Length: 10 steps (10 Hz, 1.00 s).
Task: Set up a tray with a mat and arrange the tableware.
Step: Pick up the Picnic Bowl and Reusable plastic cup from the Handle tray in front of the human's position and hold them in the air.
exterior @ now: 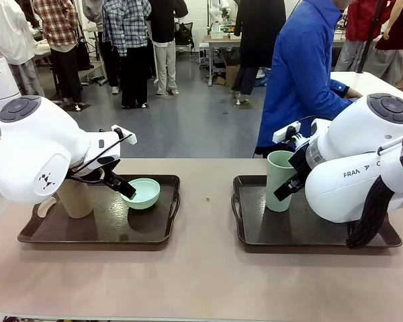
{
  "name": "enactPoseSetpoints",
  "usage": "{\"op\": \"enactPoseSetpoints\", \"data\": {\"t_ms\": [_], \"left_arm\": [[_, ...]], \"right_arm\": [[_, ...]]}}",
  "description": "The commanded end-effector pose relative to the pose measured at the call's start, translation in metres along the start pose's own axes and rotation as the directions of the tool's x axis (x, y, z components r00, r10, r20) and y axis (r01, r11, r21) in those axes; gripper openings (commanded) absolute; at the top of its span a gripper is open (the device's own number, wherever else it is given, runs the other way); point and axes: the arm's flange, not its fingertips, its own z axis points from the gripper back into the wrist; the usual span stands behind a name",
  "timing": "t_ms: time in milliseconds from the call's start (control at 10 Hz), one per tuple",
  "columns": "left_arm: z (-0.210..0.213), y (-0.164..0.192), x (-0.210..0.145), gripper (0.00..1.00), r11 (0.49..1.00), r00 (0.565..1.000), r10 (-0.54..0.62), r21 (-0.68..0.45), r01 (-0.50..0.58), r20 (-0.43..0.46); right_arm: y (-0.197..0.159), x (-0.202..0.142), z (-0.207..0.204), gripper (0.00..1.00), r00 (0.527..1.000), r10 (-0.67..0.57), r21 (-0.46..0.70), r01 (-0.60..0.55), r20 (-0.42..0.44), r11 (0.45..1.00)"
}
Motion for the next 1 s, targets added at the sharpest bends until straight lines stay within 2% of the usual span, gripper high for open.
{"op": "enactPoseSetpoints", "data": {"t_ms": [0, 100, 300, 500, 600, 700, 900], "left_arm": [[0.021, -0.009, -0.021, 1.00, 0.997, 1.000, -0.008, -0.071, 0.008, 0.004], [0.042, -0.016, -0.030, 1.00, 0.995, 1.000, -0.009, -0.102, 0.008, -0.007], [0.092, -0.024, -0.044, 1.00, 0.989, 0.990, 0.049, -0.130, -0.067, -0.135], [0.130, -0.025, -0.063, 1.00, 0.987, 0.962, 0.114, -0.084, -0.139, -0.249], [0.146, -0.012, -0.063, 1.00, 0.964, 0.946, 0.217, -0.101, -0.247, -0.240], [0.160, 0.011, -0.063, 1.00, 0.934, 0.945, 0.279, -0.180, -0.309, -0.173], [0.175, 0.055, -0.060, 1.00, 0.843, 0.923, 0.381, -0.391, -0.370, -0.051]], "right_arm": [[0.006, -0.016, 0.015, 1.00, 0.998, -0.048, 0.025, 0.049, -0.048, 0.998], [0.011, -0.028, 0.032, 1.00, 0.996, -0.060, 0.032, 0.063, -0.073, 0.998], [0.014, -0.059, 0.076, 1.00, 0.979, -0.138, 0.030, 0.144, -0.147, 0.989], [0.011, -0.102, 0.116, 1.00, 0.926, -0.243, 0.009, 0.256, -0.289, 0.967], [0.003, -0.115, 0.133, 1.00, 0.914, -0.285, -0.007, 0.296, -0.289, 0.955], [-0.018, -0.128, 0.148, 1.00, 0.930, -0.312, 0.090, 0.333, -0.193, 0.939], [-0.070, -0.150, 0.158, 1.00, 0.894, -0.447, 0.324, 0.427, -0.012, 0.844]]}}
